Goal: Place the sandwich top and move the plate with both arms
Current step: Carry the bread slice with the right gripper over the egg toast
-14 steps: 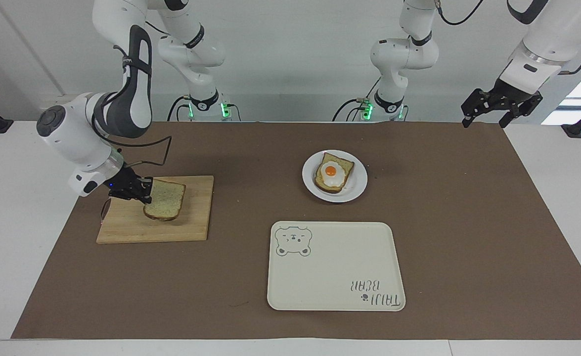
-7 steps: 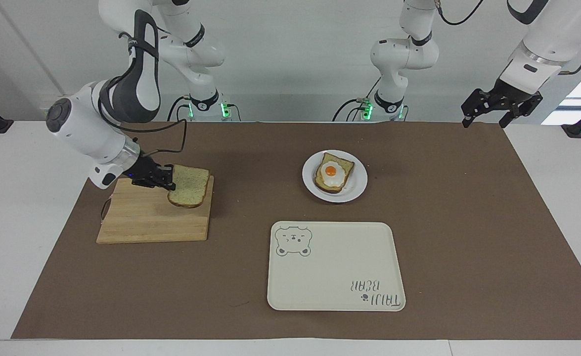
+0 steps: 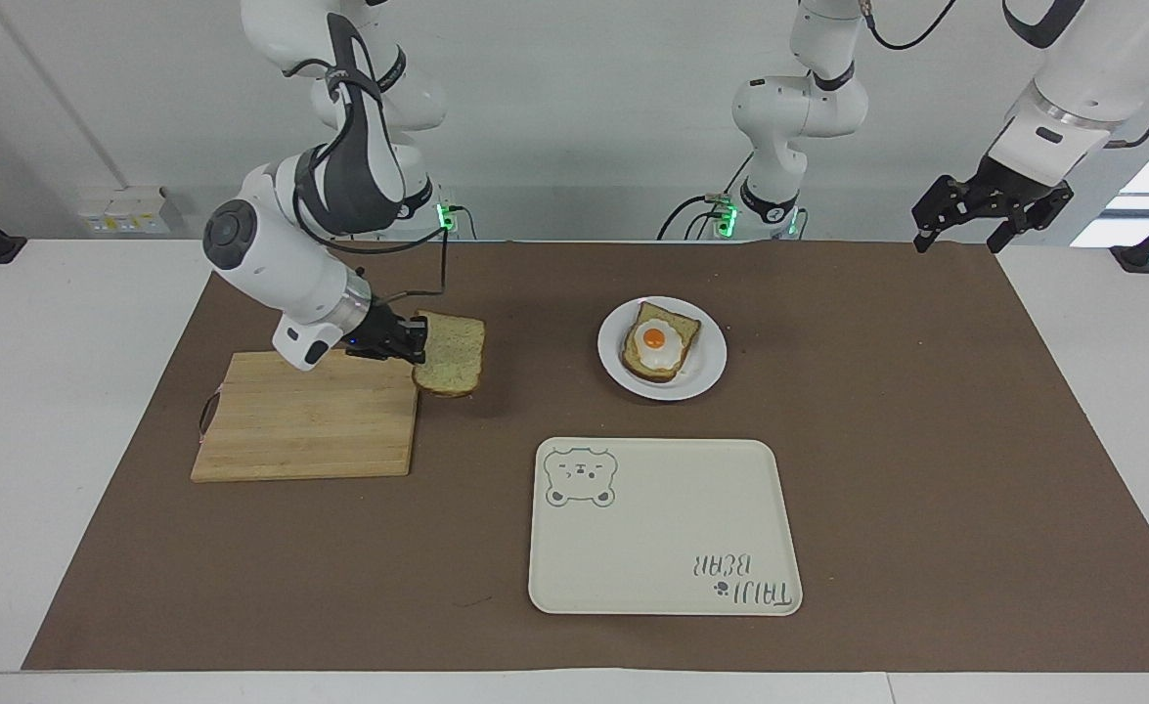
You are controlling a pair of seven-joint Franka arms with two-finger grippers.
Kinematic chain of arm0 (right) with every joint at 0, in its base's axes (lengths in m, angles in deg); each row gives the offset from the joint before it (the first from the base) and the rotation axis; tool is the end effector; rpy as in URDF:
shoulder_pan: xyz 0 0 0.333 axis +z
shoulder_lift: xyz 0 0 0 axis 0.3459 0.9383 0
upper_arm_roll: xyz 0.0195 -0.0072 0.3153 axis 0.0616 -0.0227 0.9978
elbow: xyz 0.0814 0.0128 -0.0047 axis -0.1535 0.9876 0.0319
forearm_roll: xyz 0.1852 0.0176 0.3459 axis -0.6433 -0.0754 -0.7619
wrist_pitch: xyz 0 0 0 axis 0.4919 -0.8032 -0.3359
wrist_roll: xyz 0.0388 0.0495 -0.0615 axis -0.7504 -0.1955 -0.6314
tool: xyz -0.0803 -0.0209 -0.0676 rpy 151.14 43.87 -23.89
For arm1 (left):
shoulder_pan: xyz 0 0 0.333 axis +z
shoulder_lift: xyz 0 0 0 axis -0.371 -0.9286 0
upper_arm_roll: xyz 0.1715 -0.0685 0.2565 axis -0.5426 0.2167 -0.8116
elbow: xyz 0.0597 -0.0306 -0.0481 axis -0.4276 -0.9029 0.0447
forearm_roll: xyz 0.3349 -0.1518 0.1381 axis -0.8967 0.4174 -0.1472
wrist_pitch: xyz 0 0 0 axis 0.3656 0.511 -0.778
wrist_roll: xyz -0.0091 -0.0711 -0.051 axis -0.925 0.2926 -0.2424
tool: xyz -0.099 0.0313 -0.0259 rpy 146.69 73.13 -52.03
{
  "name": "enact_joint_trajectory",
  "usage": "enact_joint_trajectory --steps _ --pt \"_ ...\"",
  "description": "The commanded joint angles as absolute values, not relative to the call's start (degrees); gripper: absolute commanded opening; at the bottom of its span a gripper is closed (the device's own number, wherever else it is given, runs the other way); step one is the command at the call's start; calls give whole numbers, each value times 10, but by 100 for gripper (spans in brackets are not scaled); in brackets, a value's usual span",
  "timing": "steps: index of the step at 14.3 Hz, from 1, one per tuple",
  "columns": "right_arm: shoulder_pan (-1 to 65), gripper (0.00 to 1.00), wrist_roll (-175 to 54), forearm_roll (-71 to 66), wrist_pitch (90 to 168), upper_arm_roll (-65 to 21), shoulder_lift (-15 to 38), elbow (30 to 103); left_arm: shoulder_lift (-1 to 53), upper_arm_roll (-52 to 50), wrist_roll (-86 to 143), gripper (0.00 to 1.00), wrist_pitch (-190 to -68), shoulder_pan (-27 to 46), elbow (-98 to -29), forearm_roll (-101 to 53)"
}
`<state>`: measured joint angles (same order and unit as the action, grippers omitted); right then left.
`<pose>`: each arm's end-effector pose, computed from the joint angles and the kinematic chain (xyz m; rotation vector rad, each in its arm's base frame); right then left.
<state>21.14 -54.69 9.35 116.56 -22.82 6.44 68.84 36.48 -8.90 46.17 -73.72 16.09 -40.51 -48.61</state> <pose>0.5777 0.0972 0.4173 -2.8022 -0.0697 0.2997 0.5377 -0.0121 0.6505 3.1261 -0.0971 -0.0752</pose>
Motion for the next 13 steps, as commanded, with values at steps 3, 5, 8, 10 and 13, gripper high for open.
enact_joint_trajectory --steps 3,5,8,10,13 --pt "259 0 -482 50 1185 -228 49 699 377 -86 464 100 -734 164 -418 -492" --pt "280 0 -474 24 1189 -228 51 699 377 -86 464 100 -734 164 -418 -493" --pt "317 0 -453 6 1199 -228 51 699 377 -86 464 100 -734 164 -417 -493" --pt "347 0 -428 -11 1213 -228 50 699 377 -86 464 100 -734 164 -417 -493" --pt "378 0 -392 -35 1237 -227 49 699 377 -86 464 100 -734 164 -417 -493"
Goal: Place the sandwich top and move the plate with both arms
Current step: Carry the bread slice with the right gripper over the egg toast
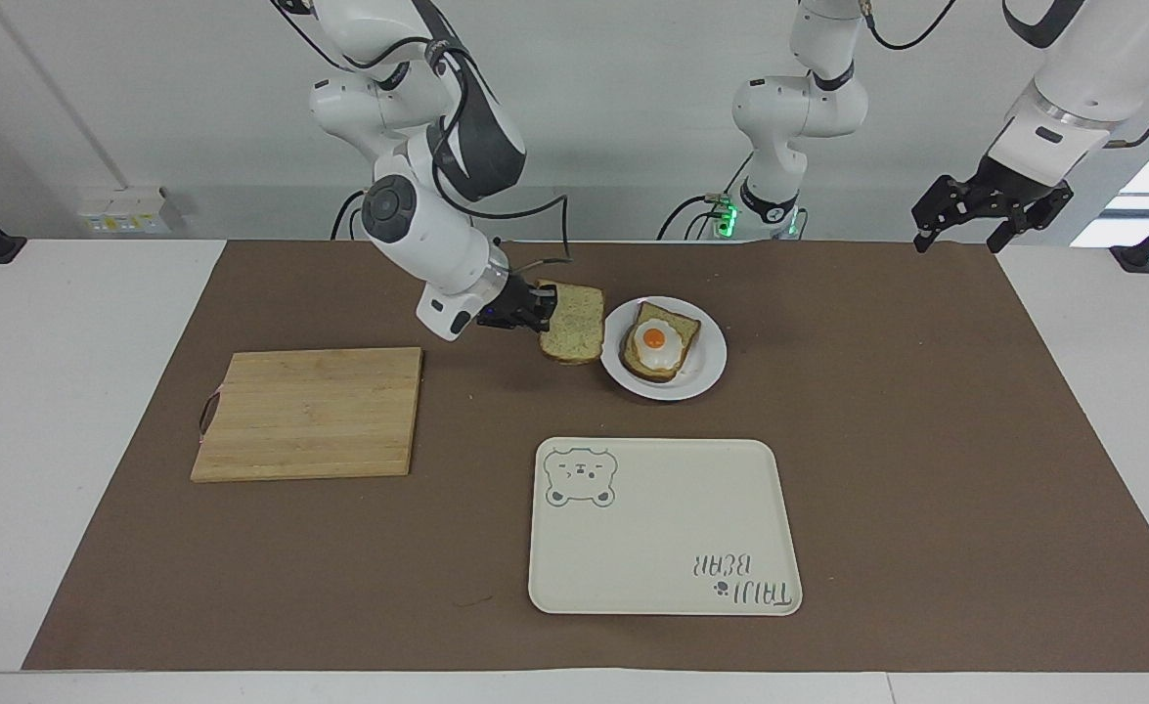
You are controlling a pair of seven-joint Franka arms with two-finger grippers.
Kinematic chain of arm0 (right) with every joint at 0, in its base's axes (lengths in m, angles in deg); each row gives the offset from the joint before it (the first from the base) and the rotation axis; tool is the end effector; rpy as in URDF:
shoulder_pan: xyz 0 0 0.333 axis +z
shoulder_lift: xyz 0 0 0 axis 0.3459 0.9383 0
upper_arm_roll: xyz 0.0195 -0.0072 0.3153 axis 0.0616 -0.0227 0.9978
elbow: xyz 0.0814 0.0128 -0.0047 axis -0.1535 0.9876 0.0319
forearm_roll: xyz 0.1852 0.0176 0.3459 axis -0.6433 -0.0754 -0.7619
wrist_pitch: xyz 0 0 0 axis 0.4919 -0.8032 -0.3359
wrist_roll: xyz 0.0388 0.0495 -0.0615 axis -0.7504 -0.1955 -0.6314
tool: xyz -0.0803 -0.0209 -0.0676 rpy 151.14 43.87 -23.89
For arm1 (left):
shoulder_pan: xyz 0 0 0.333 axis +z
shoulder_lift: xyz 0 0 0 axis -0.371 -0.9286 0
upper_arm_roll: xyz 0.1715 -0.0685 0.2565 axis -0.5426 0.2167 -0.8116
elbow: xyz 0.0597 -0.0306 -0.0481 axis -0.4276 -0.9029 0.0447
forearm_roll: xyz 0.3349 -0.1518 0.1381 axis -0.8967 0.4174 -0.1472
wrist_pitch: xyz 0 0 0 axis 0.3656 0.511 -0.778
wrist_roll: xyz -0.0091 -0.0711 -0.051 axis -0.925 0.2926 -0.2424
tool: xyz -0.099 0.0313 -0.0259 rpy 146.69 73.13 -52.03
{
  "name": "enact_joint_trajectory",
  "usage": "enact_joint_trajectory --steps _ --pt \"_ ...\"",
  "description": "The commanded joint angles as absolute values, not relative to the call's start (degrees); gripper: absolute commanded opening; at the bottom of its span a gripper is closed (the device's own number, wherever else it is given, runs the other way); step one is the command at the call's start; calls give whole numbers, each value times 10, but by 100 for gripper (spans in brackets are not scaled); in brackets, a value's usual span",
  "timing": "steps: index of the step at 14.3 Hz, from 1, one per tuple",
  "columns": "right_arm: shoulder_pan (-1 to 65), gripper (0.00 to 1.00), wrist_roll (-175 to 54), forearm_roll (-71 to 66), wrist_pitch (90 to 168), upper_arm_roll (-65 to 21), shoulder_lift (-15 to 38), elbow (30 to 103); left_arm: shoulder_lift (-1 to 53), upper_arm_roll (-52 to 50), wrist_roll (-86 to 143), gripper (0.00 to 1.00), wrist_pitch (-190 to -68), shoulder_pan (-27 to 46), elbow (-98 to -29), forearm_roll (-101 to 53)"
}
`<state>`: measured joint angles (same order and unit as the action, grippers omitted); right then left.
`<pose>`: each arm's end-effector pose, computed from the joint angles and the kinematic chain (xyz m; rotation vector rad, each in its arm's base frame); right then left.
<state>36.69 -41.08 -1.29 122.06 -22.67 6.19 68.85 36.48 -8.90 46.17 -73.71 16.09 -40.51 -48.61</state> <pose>0.5388 0.2623 0.4311 -2.6773 0.0058 0.3266 0.5377 -0.0121 0.6505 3.1261 -0.0971 -0.0755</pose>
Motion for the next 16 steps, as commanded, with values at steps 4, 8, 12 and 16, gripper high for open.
enact_joint_trajectory --steps 4,8,12,16 --pt "433 0 -350 -53 1297 -224 65 699 377 -86 464 100 -734 164 -418 -493" --pt "480 0 -355 -53 1356 -224 94 699 377 -86 464 100 -734 164 -417 -493" --pt "514 0 -399 -52 1391 -224 130 700 377 -86 464 100 -734 164 -417 -493" --pt "524 0 -456 -52 1392 -224 131 726 377 -86 464 100 -734 164 -417 -493"
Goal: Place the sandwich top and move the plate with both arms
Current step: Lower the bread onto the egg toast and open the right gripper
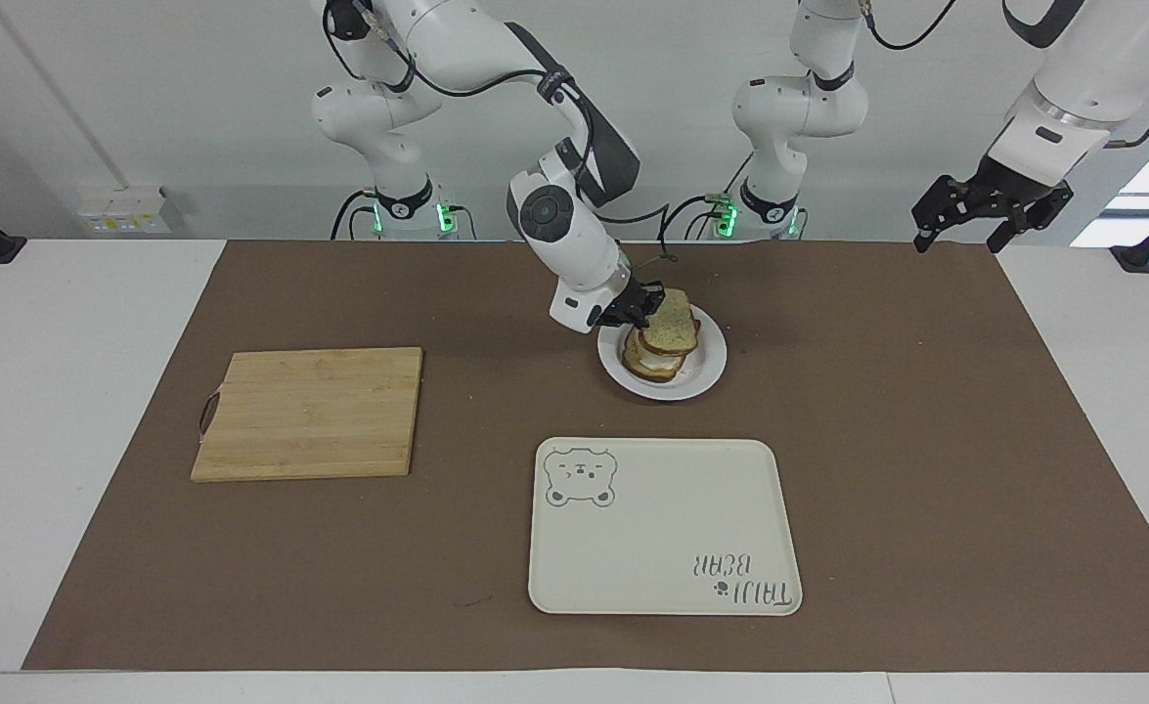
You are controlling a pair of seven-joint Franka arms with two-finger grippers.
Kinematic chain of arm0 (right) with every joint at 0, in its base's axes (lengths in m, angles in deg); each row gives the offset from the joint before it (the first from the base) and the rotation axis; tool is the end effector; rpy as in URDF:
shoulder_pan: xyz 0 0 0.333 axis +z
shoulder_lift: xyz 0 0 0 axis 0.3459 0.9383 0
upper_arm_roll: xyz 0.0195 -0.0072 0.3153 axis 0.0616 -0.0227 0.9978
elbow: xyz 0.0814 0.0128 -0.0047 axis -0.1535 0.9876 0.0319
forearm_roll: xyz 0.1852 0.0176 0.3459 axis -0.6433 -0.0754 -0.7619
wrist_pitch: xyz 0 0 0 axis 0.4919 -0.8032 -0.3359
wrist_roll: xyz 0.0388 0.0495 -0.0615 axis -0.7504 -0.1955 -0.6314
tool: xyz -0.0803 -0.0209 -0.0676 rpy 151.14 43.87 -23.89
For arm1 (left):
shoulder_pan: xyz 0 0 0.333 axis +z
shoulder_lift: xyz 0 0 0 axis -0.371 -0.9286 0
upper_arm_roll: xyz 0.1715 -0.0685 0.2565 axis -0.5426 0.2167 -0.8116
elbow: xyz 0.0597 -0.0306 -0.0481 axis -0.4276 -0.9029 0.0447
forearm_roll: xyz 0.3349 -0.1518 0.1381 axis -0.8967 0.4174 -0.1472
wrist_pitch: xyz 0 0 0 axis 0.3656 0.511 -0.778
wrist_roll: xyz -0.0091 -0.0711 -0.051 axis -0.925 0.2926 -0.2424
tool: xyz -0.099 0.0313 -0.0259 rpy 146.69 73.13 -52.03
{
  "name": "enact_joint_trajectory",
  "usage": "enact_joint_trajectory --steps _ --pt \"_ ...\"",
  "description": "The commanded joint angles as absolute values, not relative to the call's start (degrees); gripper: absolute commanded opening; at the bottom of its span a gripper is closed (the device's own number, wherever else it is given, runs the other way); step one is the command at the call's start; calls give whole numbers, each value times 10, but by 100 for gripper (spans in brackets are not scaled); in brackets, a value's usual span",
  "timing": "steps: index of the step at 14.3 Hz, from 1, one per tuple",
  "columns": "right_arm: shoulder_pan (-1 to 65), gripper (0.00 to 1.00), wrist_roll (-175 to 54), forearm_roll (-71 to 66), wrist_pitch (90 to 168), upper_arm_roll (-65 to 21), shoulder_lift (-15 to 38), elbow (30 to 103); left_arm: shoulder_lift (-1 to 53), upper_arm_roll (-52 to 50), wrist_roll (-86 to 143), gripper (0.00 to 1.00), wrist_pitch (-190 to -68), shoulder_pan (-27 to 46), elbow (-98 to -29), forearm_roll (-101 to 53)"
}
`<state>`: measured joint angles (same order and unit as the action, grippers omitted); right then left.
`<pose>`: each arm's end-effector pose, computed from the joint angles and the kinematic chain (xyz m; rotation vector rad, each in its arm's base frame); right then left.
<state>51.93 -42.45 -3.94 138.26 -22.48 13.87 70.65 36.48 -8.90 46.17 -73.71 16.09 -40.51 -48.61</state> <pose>0.4842 0.4008 0.3551 -2.6686 -0.2051 0.2549 0.5377 -0.0121 0.6505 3.1261 -0.0971 -0.0755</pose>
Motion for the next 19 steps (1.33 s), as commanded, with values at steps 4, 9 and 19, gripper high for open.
enact_joint_trajectory --steps 4,9,19 --pt "521 0 -426 -66 1413 -224 135 726 377 -86 464 100 -734 164 -417 -493" --pt "515 0 -395 -93 1449 -224 147 719 377 -86 464 100 -734 164 -417 -493" --pt "525 0 -432 -79 1450 -225 154 726 377 -86 464 100 -734 164 -417 -493"
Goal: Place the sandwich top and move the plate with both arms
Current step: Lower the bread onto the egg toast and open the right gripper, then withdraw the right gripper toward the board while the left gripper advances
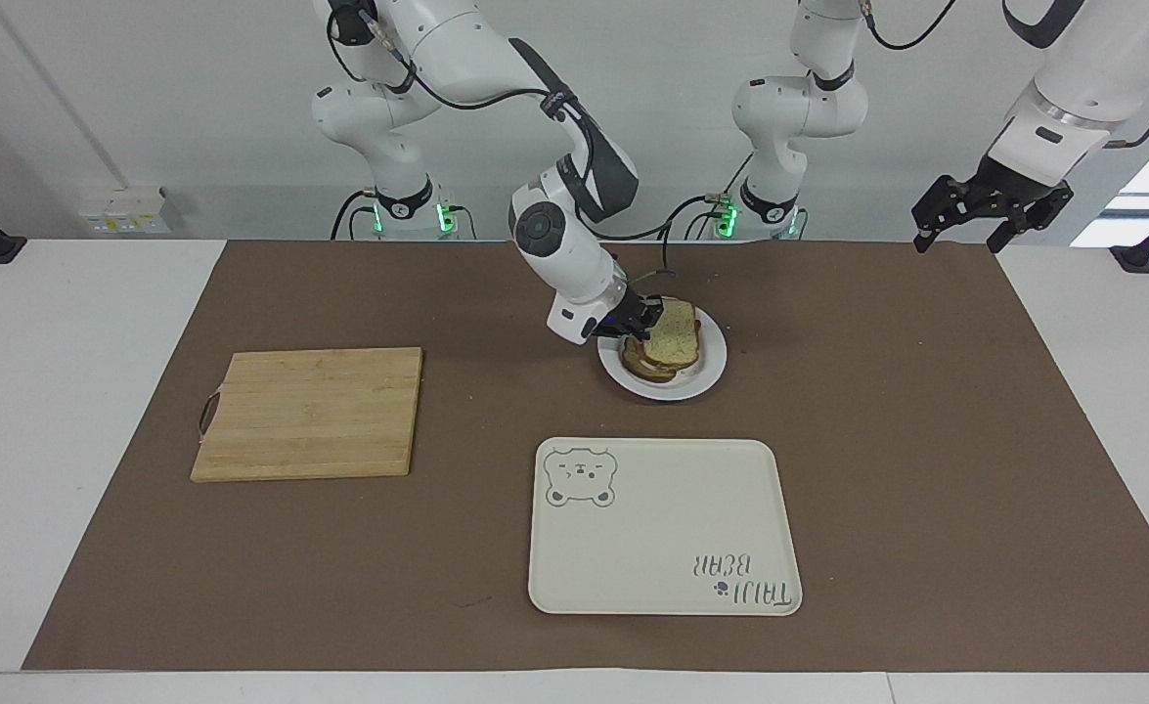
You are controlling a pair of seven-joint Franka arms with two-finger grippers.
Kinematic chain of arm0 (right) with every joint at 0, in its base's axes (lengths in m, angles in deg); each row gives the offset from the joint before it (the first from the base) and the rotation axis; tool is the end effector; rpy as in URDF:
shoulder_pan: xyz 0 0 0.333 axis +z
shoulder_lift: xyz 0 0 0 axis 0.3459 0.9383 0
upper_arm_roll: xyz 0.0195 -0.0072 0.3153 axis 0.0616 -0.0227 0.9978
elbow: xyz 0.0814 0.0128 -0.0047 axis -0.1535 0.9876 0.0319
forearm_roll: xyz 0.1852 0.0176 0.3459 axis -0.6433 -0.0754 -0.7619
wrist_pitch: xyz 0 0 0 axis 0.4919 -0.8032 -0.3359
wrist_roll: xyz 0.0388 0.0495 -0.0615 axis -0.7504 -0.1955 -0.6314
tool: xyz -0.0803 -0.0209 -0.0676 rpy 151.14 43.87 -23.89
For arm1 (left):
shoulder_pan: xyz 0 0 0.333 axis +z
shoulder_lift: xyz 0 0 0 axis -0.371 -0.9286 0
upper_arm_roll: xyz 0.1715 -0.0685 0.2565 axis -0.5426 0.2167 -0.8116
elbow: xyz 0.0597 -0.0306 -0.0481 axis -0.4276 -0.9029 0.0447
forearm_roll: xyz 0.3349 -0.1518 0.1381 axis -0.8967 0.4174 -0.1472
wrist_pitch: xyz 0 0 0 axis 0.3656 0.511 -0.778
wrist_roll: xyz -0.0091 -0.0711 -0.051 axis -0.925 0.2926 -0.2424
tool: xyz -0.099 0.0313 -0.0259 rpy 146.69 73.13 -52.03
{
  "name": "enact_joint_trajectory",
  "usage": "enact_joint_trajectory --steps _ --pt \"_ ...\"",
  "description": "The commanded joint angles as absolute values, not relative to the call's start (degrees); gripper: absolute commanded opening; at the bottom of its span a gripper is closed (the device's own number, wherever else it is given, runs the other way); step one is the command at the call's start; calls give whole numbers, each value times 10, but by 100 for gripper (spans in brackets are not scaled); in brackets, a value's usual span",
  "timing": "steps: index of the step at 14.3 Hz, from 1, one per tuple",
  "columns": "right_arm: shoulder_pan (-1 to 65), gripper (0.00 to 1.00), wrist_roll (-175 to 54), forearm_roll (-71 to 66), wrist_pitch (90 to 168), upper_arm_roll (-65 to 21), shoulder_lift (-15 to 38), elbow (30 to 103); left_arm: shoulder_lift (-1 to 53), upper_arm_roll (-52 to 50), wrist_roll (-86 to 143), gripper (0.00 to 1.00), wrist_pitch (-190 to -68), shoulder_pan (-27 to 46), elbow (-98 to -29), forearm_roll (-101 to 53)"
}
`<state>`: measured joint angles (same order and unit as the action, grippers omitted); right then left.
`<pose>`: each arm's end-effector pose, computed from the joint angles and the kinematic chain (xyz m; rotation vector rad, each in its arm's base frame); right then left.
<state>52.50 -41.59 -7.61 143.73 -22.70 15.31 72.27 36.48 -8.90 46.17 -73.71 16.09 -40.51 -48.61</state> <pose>0.4867 0.4007 0.3341 -2.6422 -0.0872 0.2241 0.5377 -0.0121 0.6505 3.1261 -0.0971 -0.0755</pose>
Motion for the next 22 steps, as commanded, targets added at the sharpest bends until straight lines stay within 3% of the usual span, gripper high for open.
enact_joint_trajectory --steps 1,2,7,10,14,22 --pt "526 34 -431 -78 1450 -225 154 726 377 -86 464 100 -734 164 -417 -493" --pt "525 99 -430 -67 1448 -226 154 723 377 -86 464 100 -734 164 -417 -493" --pt "514 100 -425 104 1439 -234 140 715 377 -86 464 100 -734 164 -417 -493" --pt "456 100 -430 205 1407 -231 102 715 377 -86 464 100 -734 164 -417 -493" --pt "396 100 -430 235 1353 -233 46 714 377 -86 464 100 -734 164 -417 -493" --pt "340 100 -422 291 1263 -235 -2 687 377 -86 464 100 -734 164 -417 -493"
